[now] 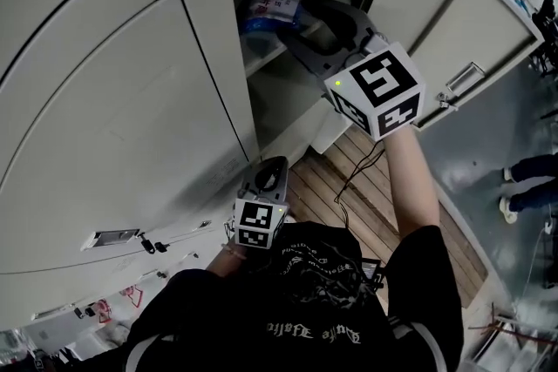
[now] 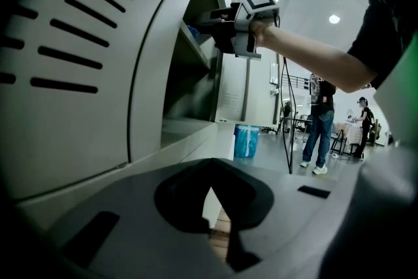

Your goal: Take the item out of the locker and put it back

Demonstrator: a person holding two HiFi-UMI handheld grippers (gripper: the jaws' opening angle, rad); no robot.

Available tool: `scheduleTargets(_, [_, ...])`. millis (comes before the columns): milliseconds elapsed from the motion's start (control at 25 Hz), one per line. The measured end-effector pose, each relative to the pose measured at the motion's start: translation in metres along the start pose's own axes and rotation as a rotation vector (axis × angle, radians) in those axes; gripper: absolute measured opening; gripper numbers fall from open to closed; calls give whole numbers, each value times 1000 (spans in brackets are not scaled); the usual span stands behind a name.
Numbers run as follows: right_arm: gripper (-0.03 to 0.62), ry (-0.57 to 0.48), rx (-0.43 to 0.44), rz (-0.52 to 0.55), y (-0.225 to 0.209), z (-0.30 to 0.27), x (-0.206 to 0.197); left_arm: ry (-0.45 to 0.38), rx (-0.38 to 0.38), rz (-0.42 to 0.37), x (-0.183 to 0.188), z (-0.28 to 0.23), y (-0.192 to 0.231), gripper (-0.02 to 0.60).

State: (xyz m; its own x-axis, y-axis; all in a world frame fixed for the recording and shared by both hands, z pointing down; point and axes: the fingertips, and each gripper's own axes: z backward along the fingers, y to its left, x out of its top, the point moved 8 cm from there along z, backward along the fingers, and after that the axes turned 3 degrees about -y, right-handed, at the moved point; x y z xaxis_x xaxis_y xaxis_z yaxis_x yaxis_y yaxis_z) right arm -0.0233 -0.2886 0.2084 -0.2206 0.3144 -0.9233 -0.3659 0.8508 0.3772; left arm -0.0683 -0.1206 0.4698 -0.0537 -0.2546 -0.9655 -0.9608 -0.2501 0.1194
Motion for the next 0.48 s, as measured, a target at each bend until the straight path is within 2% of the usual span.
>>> scheduleTargets(160, [216,-41,-63,-38,1,18,-1,-8,-9,-5,1,0,0,6])
scheduleTargets(360, [216,-59,-97,-66,7,39,-5,-19,-17,-7,4,0,0,6])
scheduleTargets(480, [216,-91,-170,-72,8,56,-7,-27,-28,-19,3,-2,0,6])
